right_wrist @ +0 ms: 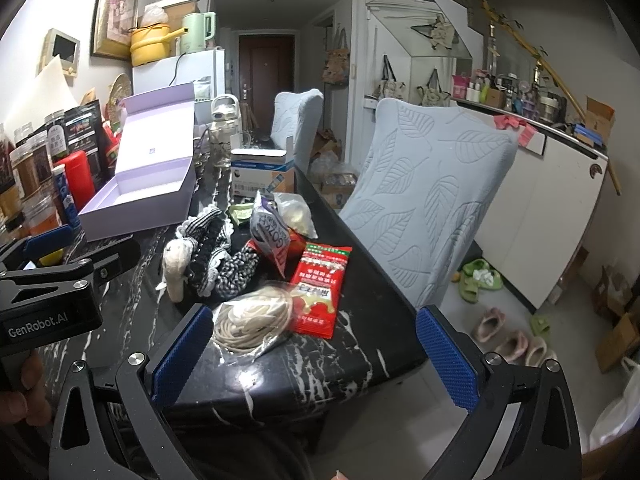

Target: Organize soft objects

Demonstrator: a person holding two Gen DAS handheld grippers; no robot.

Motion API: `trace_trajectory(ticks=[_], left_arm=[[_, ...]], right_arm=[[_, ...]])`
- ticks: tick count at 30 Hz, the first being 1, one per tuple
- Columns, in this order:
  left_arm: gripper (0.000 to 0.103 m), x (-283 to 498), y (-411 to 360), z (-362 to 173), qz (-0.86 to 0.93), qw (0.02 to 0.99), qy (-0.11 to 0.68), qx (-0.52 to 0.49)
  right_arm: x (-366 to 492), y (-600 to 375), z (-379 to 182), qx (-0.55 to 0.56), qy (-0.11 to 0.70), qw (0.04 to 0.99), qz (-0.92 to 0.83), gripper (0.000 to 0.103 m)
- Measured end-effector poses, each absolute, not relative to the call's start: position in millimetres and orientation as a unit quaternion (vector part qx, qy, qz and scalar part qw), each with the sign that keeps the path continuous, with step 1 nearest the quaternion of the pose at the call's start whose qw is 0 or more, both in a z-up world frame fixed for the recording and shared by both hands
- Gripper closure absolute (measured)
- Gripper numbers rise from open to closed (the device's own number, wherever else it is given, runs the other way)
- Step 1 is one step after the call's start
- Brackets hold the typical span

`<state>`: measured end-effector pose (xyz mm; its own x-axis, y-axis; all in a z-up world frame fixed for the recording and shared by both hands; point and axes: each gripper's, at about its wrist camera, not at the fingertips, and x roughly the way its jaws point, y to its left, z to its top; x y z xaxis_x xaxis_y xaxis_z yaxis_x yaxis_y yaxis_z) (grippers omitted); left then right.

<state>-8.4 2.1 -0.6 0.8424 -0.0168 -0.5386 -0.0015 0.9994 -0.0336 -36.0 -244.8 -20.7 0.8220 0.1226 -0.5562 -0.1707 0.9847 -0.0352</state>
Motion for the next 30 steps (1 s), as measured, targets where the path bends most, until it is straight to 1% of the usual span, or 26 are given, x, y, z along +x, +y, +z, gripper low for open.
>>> trace_trajectory(ticks=[30], left_arm=[[0.000, -12.7, -2.3, -3.3, -0.008, 0.959, 0.283, -0.014]], right_arm=[[-35.9, -243.3, -21.3, -0.043, 0.288, 0.954, 0.077, 0.000]])
